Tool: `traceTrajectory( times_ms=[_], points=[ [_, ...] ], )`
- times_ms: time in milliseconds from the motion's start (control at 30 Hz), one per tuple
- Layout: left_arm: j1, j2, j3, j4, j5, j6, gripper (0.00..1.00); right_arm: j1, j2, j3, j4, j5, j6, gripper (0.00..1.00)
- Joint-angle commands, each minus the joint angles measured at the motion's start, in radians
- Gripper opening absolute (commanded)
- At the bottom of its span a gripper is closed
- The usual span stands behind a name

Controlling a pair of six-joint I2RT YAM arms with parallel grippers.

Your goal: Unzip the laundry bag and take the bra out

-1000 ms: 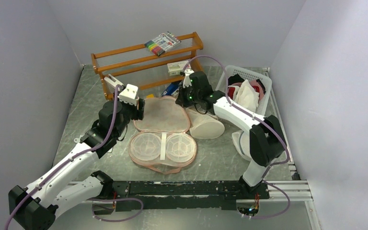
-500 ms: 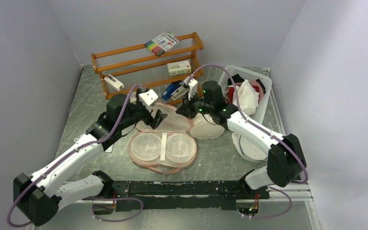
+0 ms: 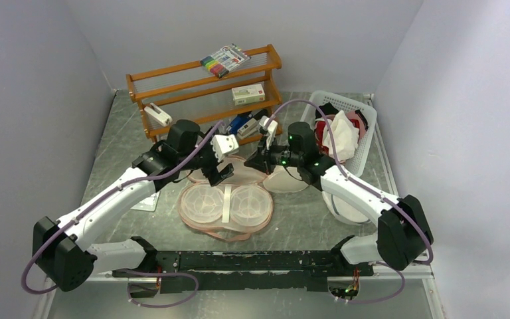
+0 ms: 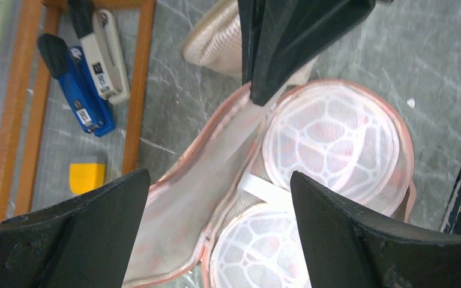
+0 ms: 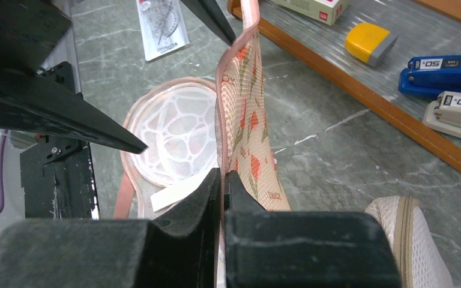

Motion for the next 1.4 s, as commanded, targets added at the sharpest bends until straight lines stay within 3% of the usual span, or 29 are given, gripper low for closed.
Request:
traceTrajectory(
  times_ms=[0, 100, 267, 500, 733, 867, 1000, 1100, 1167, 1300, 1367],
  points=[
    [-0.008, 0.034, 0.036, -0.083, 0.018, 0.103, 0.99, -0.005, -0.043, -0.019, 0.073, -0.040, -0.001, 0.00],
    [-0.008, 0.074, 0.036, -0.074, -0.050, 0.130, 0.97, -0.005, -0.065, -0.031, 0.088, -0.052, 0.005, 0.00],
    [-0.009, 0.159, 0.106, -0.119, -0.122, 0.114, 0.59, -0.005, -0.091, -0.049, 0.095, -0.042, 0.008, 0.00],
    [-0.014, 0.112, 0.127, -0.154, -0.085, 0.077, 0.39, -0.005, -0.096, -0.051, 0.090, -0.039, 0.003, 0.00],
    [-0.051, 0.080, 0.128, -0.215, -0.090, 0.016, 0.09, -0.004, -0.072, -0.049, 0.096, -0.038, 0.009, 0.00],
    [-0.093, 0.080, 0.129, -0.234, -0.125, -0.034, 0.07, -0.005, -0.067, -0.050, 0.098, -0.035, 0.009, 0.02],
    [-0.130, 0.081, 0.147, -0.284, -0.122, -0.078, 0.07, -0.005, -0.069, -0.046, 0.081, 0.022, 0.006, 0.18],
    [-0.151, 0.081, 0.155, -0.340, -0.109, -0.111, 0.07, -0.005, -0.085, -0.051, 0.077, 0.097, 0.012, 0.38],
    [-0.165, 0.077, 0.153, -0.365, -0.086, -0.127, 0.07, -0.005, -0.106, -0.056, 0.074, 0.187, 0.019, 0.49],
    [-0.184, 0.064, 0.127, -0.392, -0.038, -0.138, 0.07, -0.006, -0.174, -0.103, 0.106, 0.383, 0.040, 0.79],
    [-0.190, 0.066, 0.117, -0.411, 0.004, -0.136, 0.07, -0.007, -0.209, -0.123, 0.113, 0.539, 0.060, 0.87]
  ],
)
